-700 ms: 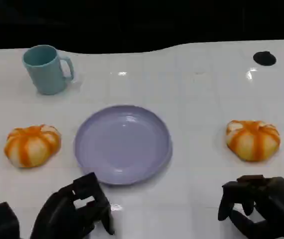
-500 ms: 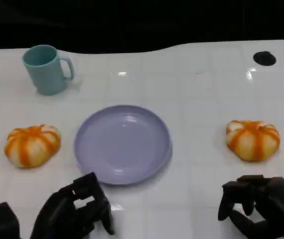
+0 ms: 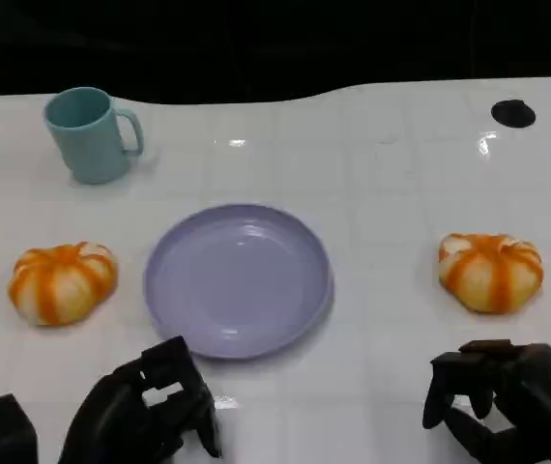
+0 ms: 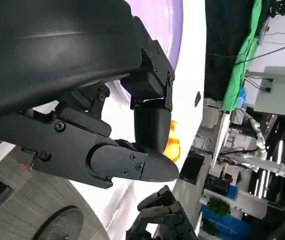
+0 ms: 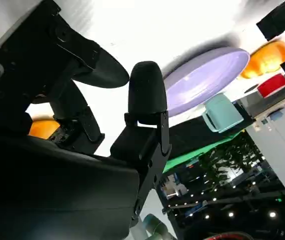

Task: Grasp the bread from the table and place it into the plate.

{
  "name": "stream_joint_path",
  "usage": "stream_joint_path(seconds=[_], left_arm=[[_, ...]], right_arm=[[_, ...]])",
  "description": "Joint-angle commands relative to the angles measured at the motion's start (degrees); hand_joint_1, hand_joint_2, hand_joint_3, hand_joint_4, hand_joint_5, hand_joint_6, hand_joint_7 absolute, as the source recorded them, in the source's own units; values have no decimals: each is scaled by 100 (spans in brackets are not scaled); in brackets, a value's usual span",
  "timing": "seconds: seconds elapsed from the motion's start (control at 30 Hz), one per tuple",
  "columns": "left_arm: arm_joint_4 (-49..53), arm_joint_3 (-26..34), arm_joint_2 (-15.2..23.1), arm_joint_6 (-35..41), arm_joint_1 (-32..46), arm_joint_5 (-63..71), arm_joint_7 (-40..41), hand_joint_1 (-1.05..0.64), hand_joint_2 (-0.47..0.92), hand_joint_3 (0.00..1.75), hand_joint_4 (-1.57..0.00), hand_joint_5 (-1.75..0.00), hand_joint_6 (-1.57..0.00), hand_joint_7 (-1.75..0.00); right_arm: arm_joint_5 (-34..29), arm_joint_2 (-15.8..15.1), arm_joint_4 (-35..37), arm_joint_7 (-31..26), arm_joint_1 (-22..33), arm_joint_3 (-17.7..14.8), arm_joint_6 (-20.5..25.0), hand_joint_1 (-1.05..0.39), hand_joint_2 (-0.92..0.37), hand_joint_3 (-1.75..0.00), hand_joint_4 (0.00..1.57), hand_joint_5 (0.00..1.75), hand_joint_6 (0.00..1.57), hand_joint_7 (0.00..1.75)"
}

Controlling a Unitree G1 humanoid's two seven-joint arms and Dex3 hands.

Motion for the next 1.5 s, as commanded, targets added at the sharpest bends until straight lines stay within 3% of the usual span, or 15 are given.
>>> stream_joint_path(seconds=[0.03, 0.17, 0.27, 0.33, 0.4, 0.57, 0.7, 0.77, 0.87, 0.9, 0.97, 1.1, 1.5], left_arm=[[-19, 16, 91, -14, -9, -20, -45, -60, 92, 23, -80, -175, -72, -149], [-45, 8, 96, 3, -1, -9, -31, -62, 92, 22, -80, -175, -72, -150], [-18, 16, 88, -26, -8, -20, -48, -62, 92, 21, -80, -175, -72, -150], [-20, 19, 90, -29, -4, -15, -39, -62, 92, 22, -80, -175, -72, -150], [-28, 16, 99, -17, -1, -1, -24, -62, 92, 22, -79, -175, -72, -151], [-19, 21, 104, 2, -11, -20, -43, -62, 92, 21, -79, -175, -72, -151], [-2, 21, 101, 25, -32, -30, -50, -62, 92, 21, -79, -175, -72, -151], [21, 19, 98, 13, -46, -23, -53, -63, 92, 21, -80, -175, -72, -152], [63, 17, 84, -11, -71, -2, -29, -63, 92, 20, -80, -175, -71, -152], [77, 17, 78, -17, -79, 9, -11, -64, 92, 20, -80, -175, -72, -152], [117, 19, 70, -37, -102, 13, -12, -64, 92, 21, -80, -175, -72, -153], [177, 35, 56, -38, -138, -18, -36, -62, 92, 21, -80, -175, -71, -153], [404, 47, 58, -229, -252, 14, -83, -61, 92, 23, -79, -175, -71, -153]], right_arm=[[-39, -56, 47, -62, -46, -93, -18, -8, -22, -145, 94, 169, 89, 124], [-78, -68, -13, -104, -31, -123, -3, -8, -23, -143, 94, 164, 89, 120], [-252, -113, -130, -236, -16, -165, 80, -10, -36, -115, 92, 153, 89, 99], [-476, -134, -257, -422, 4, -210, 185, -14, -51, -83, 89, 138, 91, 80], [-698, -147, -432, -625, 27, -264, 321, -14, -59, -68, 88, 118, 94, 63], [-1262, -230, -951, -984, 114, -319, 941, -18, -47, -89, 78, 96, 94, 35], [-1395, -286, -1314, -1041, 191, -353, 1328, -22, -43, -91, 66, 79, 86, 21], [-1393, -316, -1442, -994, 227, -360, 1471, -22, -44, -87, 64, 71, 84, 16], [-1381, -371, -1636, -833, 285, -385, 1738, -25, -59, -60, 58, 50, 76, 5], [-1372, -385, -1706, -754, 309, -399, 1843, -28, -69, -43, 53, 42, 71, 2], [-1397, -397, -1858, -612, 359, -430, 2082, -31, -79, -23, 49, 36, 67, 1], [-1480, -432, -2298, -129, 493, -473, 2650, -38, -86, -7, 32, 29, 51, 0], [-1727, -406, -3193, 918, 619, -500, 3942, -41, -84, 0, 10, 27, 30, 0]])
